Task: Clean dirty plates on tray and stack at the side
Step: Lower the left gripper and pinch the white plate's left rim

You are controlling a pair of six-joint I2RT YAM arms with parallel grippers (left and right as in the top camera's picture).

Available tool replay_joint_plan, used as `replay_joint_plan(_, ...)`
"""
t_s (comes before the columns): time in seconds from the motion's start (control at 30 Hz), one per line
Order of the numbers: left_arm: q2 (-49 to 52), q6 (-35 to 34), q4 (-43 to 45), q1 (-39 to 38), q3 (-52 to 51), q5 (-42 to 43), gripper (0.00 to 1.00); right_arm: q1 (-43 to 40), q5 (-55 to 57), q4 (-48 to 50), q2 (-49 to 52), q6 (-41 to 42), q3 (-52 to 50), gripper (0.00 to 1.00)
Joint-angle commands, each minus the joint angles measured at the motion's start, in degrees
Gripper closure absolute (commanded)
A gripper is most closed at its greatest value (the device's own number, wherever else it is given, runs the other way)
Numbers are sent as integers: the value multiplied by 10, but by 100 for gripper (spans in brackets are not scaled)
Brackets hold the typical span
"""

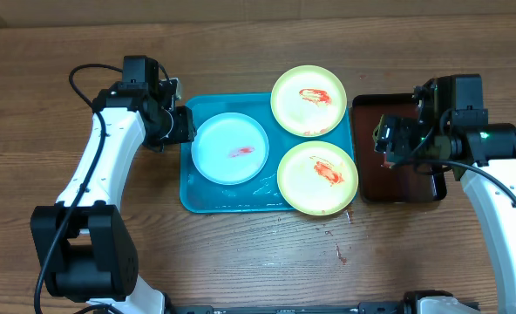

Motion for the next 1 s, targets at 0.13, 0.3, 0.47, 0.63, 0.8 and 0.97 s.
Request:
replay_joint_plan(0.13, 1, -3, 2, -2, 10, -3, 50, 3, 5, 3, -2, -2, 14, 0)
replay_joint_plan(0.3, 1, -2, 2, -2, 10, -3, 50, 3, 5, 3, -2, -2, 14, 0)
replay_joint_plan(0.47, 1, -2, 3, -2, 10, -3, 52, 3, 5, 3, -2, -2, 14, 0)
replay_joint_plan(0.63, 1, -2, 2, -2, 10, -5, 53, 3, 5, 3, -2, -2, 14, 0)
replay_joint_plan(0.8, 1, -2, 2, -2, 10, -5, 54, 3, 5, 3, -2, -2, 14, 0)
replay_joint_plan(0.97, 1, -2, 3, -2, 10, -5, 55, 3, 5, 3, -2, -2, 14, 0)
